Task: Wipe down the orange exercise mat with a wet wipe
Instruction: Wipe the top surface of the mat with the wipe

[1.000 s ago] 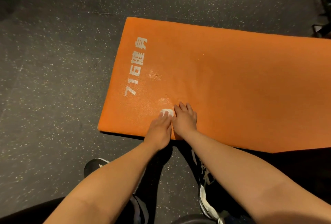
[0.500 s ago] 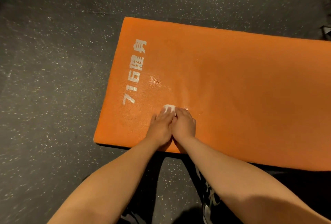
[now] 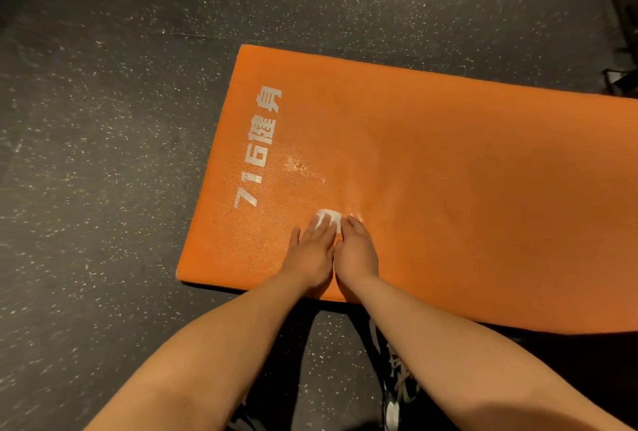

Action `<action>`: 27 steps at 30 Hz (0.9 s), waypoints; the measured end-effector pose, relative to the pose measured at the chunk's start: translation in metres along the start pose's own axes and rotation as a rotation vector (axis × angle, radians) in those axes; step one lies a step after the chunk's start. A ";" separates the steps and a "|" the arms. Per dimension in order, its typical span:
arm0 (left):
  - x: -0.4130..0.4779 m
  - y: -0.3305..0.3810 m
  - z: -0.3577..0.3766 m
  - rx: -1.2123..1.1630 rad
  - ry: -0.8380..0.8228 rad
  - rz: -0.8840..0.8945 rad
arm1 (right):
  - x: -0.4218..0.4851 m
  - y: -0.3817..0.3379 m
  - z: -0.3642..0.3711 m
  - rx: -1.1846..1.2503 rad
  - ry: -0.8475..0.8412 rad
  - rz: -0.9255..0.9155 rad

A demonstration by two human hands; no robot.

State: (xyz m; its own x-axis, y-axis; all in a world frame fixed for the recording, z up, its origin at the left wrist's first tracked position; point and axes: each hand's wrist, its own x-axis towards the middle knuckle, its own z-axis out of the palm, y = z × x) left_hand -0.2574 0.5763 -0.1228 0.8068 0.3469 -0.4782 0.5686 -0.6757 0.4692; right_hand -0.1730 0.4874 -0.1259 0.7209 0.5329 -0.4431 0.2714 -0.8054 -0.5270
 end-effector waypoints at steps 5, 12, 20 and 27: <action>-0.023 -0.012 0.010 0.087 0.061 -0.041 | -0.019 0.003 0.005 -0.151 -0.071 -0.101; -0.054 -0.019 0.014 0.035 0.048 -0.184 | -0.049 0.004 0.005 -0.338 -0.144 -0.163; -0.091 -0.015 0.025 -0.084 0.083 -0.037 | -0.066 0.003 -0.008 -0.303 -0.207 -0.162; -0.112 -0.003 0.026 -0.338 0.160 -0.159 | -0.081 -0.014 -0.019 -0.260 -0.258 -0.189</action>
State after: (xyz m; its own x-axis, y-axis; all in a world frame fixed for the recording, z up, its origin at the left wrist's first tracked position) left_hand -0.3537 0.5224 -0.0903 0.7044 0.5443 -0.4556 0.6874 -0.3631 0.6290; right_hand -0.2228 0.4504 -0.0690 0.4678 0.6988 -0.5411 0.5599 -0.7080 -0.4304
